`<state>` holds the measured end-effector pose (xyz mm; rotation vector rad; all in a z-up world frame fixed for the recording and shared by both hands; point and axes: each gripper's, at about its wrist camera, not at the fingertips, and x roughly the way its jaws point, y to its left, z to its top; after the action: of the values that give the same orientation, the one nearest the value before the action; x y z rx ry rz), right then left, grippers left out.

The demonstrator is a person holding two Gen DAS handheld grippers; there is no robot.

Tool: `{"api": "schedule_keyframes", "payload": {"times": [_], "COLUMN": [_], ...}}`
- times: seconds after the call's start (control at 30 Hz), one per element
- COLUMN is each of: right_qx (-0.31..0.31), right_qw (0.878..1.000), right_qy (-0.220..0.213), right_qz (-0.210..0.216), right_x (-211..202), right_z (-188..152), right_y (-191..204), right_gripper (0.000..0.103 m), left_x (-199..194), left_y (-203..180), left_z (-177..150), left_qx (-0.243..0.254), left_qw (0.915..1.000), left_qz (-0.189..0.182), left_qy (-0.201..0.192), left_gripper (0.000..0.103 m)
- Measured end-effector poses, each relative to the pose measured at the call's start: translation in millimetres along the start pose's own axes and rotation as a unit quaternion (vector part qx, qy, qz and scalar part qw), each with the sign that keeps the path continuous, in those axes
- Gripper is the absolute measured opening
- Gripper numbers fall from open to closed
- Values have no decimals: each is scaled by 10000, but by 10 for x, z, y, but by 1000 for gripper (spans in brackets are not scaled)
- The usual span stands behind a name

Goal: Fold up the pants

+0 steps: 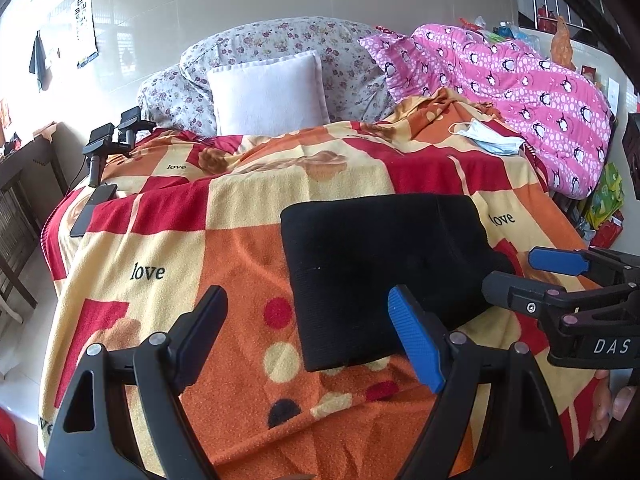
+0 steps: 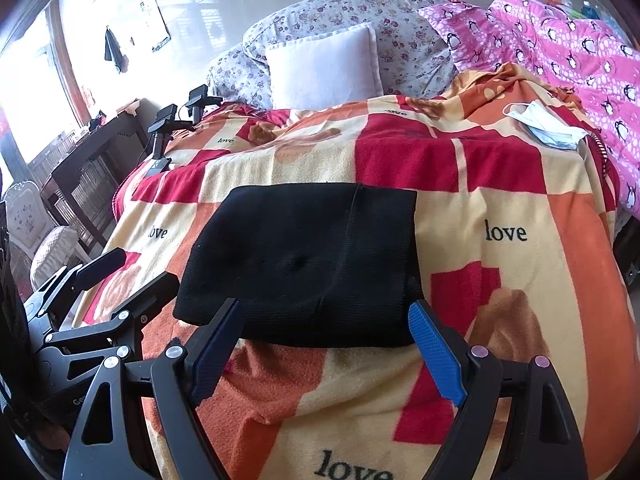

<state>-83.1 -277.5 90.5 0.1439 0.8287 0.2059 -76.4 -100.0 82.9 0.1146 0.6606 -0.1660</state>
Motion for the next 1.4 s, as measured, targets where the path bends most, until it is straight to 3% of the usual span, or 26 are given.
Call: {"api": "schedule_keyframes", "payload": {"times": [1.4], "right_qx": [-20], "right_qw": [9998], "right_qy": [165], "right_qz": [60], "right_x": [111], "right_z": [-37], "right_y": [39], "right_gripper": [86], "left_x": [17], "left_y": [99], "left_z": [-66], "left_qx": [-91], "left_qw": [9999], "left_qz": [-13], "left_qy": [106], "left_gripper": [83]}}
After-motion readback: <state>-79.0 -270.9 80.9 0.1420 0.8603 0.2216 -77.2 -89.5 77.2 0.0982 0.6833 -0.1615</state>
